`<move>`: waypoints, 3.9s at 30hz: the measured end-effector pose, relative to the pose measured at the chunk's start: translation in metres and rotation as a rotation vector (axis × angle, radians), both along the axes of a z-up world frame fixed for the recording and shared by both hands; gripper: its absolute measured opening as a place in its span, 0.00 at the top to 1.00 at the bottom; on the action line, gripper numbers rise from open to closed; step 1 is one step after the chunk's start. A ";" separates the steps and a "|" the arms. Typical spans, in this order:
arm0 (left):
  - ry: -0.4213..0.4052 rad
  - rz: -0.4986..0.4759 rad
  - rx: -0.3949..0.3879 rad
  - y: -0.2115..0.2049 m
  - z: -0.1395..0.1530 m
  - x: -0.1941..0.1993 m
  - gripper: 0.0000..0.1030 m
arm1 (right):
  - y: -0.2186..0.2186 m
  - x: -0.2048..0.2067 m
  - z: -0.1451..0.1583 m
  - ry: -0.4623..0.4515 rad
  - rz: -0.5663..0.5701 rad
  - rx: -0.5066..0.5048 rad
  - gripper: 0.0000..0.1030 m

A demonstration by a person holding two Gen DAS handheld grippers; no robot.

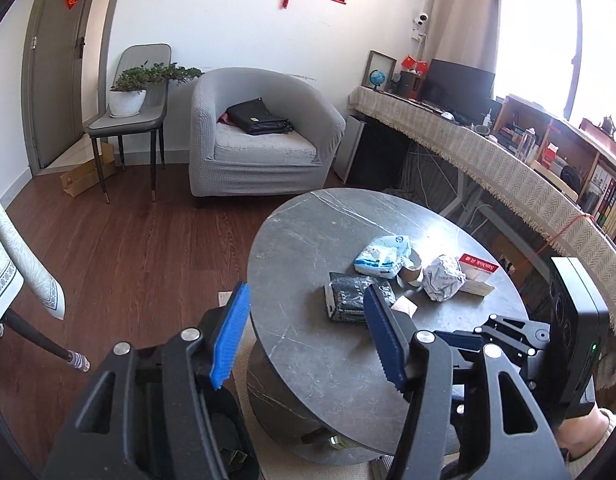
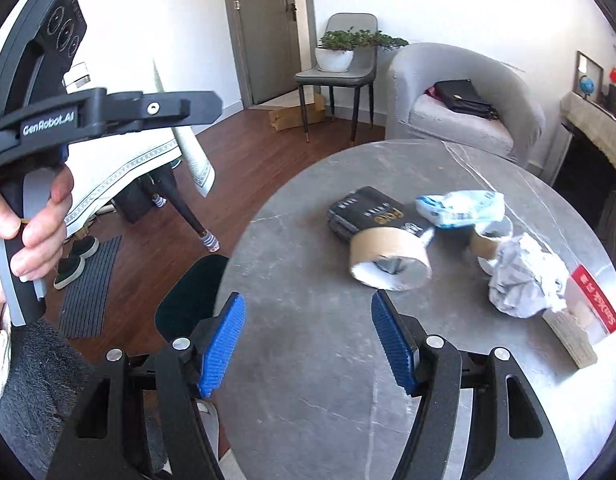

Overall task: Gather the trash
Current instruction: 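Return both grippers to the table and grasp the brown tape roll with the left gripper, then grasp the crumpled white paper with the right gripper while the left gripper holds the tape roll, then carry the tape roll and crumpled paper over the bin and release both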

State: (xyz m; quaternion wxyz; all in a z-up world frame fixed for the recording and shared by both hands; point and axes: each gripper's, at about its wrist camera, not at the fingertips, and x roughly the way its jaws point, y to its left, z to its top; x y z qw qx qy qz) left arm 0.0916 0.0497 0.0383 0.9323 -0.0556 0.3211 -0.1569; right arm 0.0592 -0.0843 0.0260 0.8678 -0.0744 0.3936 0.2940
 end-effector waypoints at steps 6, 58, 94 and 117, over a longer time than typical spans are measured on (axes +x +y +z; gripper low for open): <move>0.043 -0.101 0.074 -0.042 -0.019 0.007 0.40 | -0.048 0.006 -0.002 0.007 -0.108 0.041 0.35; 0.205 -0.225 -0.013 -0.120 -0.061 0.042 0.77 | -0.116 0.032 0.024 -0.122 -0.076 -0.011 0.44; 0.164 -0.105 -0.154 -0.001 -0.035 0.014 0.77 | -0.038 0.077 0.004 -0.086 -0.096 -0.318 0.69; 0.269 0.066 -0.077 0.072 -0.080 0.001 0.77 | 0.053 0.054 0.053 -0.093 0.079 -0.029 0.69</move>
